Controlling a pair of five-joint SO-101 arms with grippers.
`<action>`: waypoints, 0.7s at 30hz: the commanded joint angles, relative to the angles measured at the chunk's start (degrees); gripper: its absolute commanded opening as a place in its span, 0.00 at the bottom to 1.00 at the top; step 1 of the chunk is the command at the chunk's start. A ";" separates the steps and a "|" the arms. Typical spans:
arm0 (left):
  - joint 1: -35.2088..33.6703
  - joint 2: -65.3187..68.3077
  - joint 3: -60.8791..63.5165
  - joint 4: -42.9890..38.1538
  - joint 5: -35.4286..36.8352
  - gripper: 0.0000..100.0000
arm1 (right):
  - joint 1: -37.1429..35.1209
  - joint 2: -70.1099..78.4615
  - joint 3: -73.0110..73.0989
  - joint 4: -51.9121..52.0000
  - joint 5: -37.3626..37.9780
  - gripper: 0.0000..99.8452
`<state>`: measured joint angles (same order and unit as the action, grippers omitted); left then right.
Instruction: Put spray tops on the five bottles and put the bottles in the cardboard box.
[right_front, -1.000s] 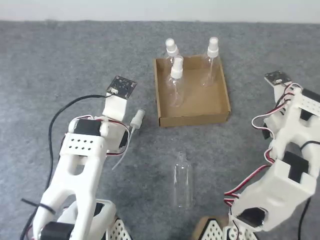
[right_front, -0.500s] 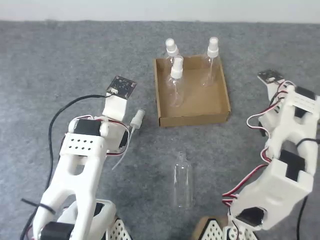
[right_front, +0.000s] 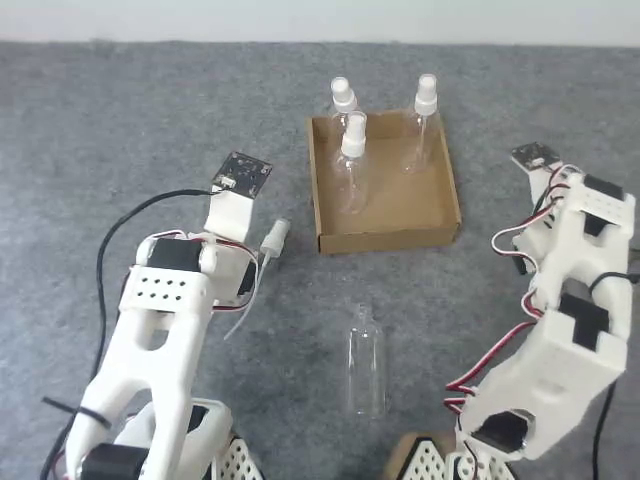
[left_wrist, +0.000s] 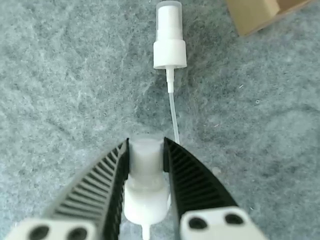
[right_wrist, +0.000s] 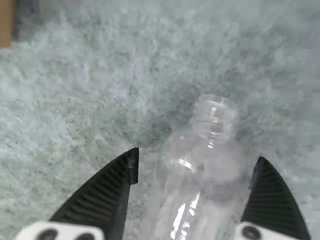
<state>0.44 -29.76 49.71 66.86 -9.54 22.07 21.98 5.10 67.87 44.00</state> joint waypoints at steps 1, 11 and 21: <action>-0.09 -2.37 -0.40 -0.62 0.35 0.02 | 1.01 -0.31 -4.48 -0.66 -0.62 0.30; -0.09 -2.46 -0.40 -0.70 0.44 0.02 | 0.84 -0.40 -7.21 -0.13 -0.53 0.02; -0.26 -11.69 -3.56 1.23 2.73 0.02 | -2.33 -18.33 -13.71 13.67 -8.88 0.00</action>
<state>0.53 -34.33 49.71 66.95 -8.92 21.89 15.12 -6.24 78.51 38.29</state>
